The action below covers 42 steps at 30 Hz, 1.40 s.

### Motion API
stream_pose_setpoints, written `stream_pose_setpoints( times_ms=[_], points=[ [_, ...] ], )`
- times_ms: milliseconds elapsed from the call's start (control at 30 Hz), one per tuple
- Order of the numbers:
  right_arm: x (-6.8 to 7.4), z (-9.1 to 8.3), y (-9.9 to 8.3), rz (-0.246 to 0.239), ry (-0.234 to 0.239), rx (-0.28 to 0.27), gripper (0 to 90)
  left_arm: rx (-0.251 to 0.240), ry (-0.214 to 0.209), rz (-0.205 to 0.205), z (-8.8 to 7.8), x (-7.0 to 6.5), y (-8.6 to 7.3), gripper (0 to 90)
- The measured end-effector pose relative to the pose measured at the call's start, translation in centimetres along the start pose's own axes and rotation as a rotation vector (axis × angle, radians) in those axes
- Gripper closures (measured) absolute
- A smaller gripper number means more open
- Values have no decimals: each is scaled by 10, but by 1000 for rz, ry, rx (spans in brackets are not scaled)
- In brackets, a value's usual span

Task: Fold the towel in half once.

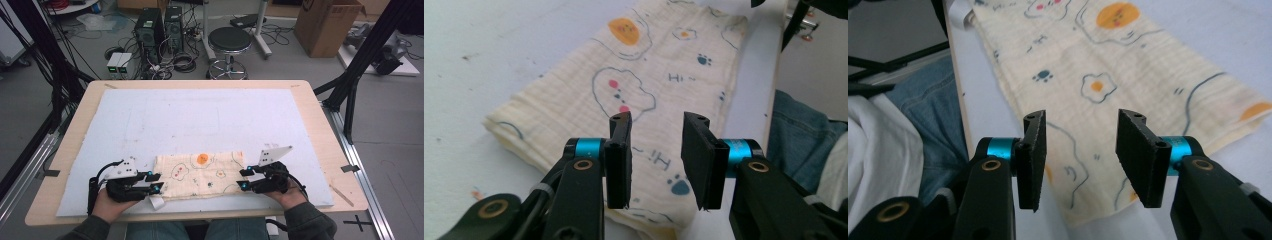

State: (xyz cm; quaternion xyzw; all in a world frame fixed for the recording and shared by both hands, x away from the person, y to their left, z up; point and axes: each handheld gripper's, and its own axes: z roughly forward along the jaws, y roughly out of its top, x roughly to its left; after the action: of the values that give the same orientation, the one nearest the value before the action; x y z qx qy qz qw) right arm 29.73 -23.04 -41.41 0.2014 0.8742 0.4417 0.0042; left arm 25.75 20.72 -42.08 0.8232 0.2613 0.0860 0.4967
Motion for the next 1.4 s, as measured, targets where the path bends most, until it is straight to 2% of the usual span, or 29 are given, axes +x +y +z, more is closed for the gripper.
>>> stream_pose_setpoints(
  times_ms=[100,267,333,433,500,567,667,833,967,1000,1133,1333,1400],
  points=[
    [-6,-2,8,8,-12,-18,580,-13,29,-18,1,4,6,632],
    [-18,3,24,21,-26,-24,672,-11,77,-12,7,10,16,642],
    [-23,7,32,17,-45,-25,695,-15,113,-11,12,15,21,656],
    [-29,13,42,23,-69,-22,731,1,150,-5,19,21,27,698],
    [-35,18,47,23,-81,-19,758,10,175,1,26,26,31,760],
    [-42,24,50,36,-102,-18,792,12,188,-12,31,31,32,808],
    [-53,35,50,62,-119,-2,838,33,201,-54,40,42,30,851],
    [-67,50,44,110,-118,48,841,62,219,-74,47,51,26,853],
    [-70,56,41,110,-129,82,841,96,235,-77,52,55,23,863],
    [-71,57,40,112,-128,83,841,109,242,-86,54,55,21,863],
    [-72,57,31,138,-132,92,839,156,255,-58,59,53,17,859],
    [-72,50,23,146,-153,88,839,152,257,-66,57,54,15,860],
    [-71,47,20,136,-161,87,838,156,258,-61,54,54,14,860]
  ],
)
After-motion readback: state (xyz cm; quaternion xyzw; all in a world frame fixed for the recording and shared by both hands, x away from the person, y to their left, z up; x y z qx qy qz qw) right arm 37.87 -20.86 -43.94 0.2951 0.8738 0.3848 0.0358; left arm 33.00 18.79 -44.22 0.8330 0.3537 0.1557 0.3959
